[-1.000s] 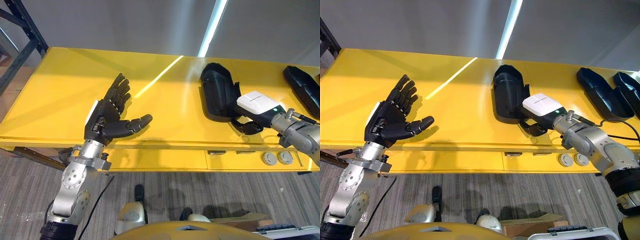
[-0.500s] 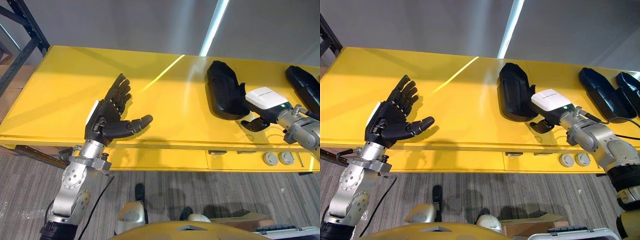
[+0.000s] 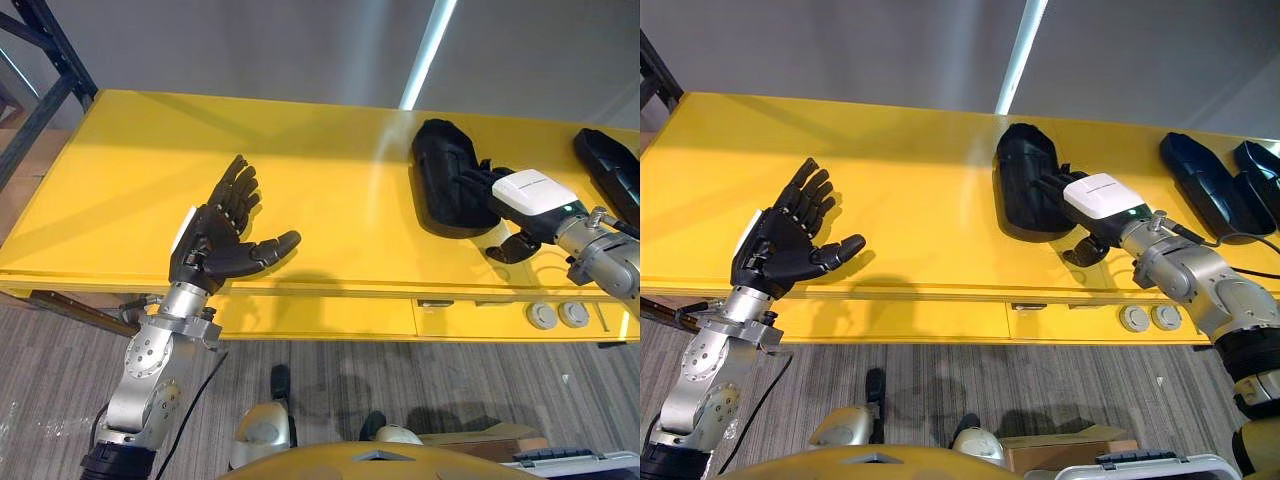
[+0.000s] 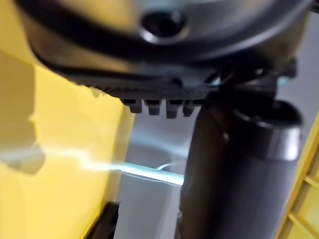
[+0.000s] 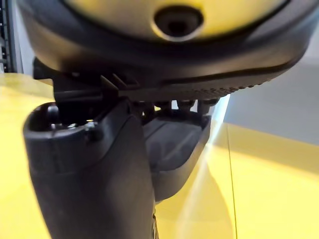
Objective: Walk over and take three plastic housings, then place them on the shelf
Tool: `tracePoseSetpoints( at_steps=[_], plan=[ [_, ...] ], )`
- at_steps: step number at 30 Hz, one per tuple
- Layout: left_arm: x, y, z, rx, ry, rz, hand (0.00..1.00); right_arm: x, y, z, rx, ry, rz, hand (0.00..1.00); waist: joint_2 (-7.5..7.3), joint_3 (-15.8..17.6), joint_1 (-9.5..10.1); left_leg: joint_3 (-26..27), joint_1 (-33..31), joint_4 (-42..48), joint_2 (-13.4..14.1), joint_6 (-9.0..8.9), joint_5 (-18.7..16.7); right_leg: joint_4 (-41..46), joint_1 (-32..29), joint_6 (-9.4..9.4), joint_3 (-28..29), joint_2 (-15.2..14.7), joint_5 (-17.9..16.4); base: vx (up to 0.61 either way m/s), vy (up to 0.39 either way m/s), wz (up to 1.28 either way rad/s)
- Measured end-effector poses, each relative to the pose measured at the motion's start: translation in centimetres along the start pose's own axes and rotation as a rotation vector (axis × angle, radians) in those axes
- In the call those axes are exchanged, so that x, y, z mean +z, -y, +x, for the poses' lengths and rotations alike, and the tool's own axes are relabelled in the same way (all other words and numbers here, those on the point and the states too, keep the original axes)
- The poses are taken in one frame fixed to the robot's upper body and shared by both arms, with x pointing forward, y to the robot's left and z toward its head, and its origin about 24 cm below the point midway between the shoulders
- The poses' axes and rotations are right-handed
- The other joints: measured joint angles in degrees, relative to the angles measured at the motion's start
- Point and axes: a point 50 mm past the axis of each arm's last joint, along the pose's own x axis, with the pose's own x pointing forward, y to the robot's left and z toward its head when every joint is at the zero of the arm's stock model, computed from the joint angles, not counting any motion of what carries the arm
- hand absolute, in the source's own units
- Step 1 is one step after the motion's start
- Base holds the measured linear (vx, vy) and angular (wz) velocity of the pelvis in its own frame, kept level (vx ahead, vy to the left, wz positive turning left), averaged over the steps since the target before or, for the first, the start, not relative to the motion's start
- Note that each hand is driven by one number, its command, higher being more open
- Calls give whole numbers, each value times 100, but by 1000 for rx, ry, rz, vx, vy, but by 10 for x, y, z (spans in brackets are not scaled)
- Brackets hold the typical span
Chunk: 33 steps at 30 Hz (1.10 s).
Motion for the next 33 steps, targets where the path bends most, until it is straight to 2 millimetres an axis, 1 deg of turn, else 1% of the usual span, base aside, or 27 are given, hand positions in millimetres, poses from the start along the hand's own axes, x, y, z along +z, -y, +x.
tracePoseSetpoints(
  at_steps=[6, 10, 14, 17, 19, 21, 23, 24, 26, 27, 28, 30, 31, 32, 33],
  plan=[
    [-6, 0, -8, 2, -31, -9, 100, -2, 8, -1, -61, 1, 0, 100, 136, -76, -66, 11, 26, -1, -5, 0, -1, 0, 17, 1, 11, -9, 1, 0, 0, 0],
    [-9, 2, -10, 7, -44, -25, 100, -11, 19, -7, -108, -19, -34, 100, 231, -131, -125, 22, 86, -3, -2, -6, -7, -5, 70, 1, 20, -8, 0, 0, 0, 0],
    [-11, 4, -11, 10, -42, -40, 100, -20, 41, -13, -253, -50, 8, 100, 322, -216, -208, 92, 98, -4, 7, -3, -13, -25, 48, 7, 95, -7, 6, 2, 16, -8],
    [-15, 4, -18, 16, -67, -49, 100, -24, 53, -21, -334, -61, 69, 100, 347, -334, -303, 122, 98, -4, 11, -7, -24, -78, 51, 4, 112, 0, 21, 17, 10, -6],
    [-16, 4, -19, 13, -72, -51, 100, -26, 55, -28, -358, -70, 81, 100, 359, -353, -308, 144, 98, -4, 16, -12, -28, -107, 53, 11, 122, 7, 43, 26, 9, -6],
    [-17, 4, -20, 13, -85, -54, 100, -27, 53, -37, -368, -80, 104, 100, 375, -371, -327, 156, 101, -4, 15, -17, -35, -108, 50, 11, 134, 5, 43, 20, 12, -5],
    [-21, 1, -28, 37, -111, -60, 100, -23, 46, -46, -363, -80, 120, 100, 394, -425, -401, 210, 102, -4, 17, -22, -52, -107, 16, 15, 204, 2, 46, 27, 16, -11],
    [-22, 0, -31, 52, -119, -64, 100, -21, 43, -50, -378, -82, 156, 100, 394, -450, -439, 227, 103, -4, 18, -24, -57, -109, 8, 15, 220, 1, 47, 33, 12, -14],
    [-25, 0, -37, 78, -129, -78, 100, -19, 35, -57, -461, -119, 287, 100, 391, -490, -486, 275, 128, -4, 27, -35, -68, -109, 4, 15, 264, 2, 46, 31, 6, -12],
    [-26, 2, -37, 87, -123, -94, 100, -19, 31, -64, -546, -153, 430, 100, 400, -498, -521, 296, 141, -4, 30, -38, -72, -108, 4, 15, 271, 1, 46, 17, 4, -7],
    [-26, 3, -36, 91, -117, -103, 100, -20, 29, -67, -595, -174, 503, 100, 406, -502, -540, 300, 143, -4, 31, -38, -73, -108, 4, 15, 276, 1, 46, 4, 8, -6],
    [-24, 10, -35, 104, -79, -142, 100, -20, 16, -85, -758, -237, 811, 100, 411, -505, -594, 344, 169, -4, 41, -39, -87, -108, 4, 8, 335, 4, 42, 1, 15, -9],
    [-22, 12, -34, 104, -66, -152, 100, -19, 11, -90, -785, -250, 872, 100, 410, -506, -599, 364, 179, -4, 45, -40, -94, -109, 4, -6, 356, 5, 34, 3, 13, -18],
    [-19, 16, -33, 104, -39, -169, 100, -11, 0, -95, -804, -266, 968, 100, 407, -512, -619, 404, 191, -4, 53, -43, -111, -110, -10, -20, 405, 8, 25, 3, 8, -19],
    [-16, 20, -33, 100, -21, -180, 100, -3, -10, -98, -795, -273, 1020, 100, 412, -522, -643, 440, 190, -4, 60, -39, -119, -109, -34, -20, 437, 11, 26, 7, 8, -28]
  ],
)
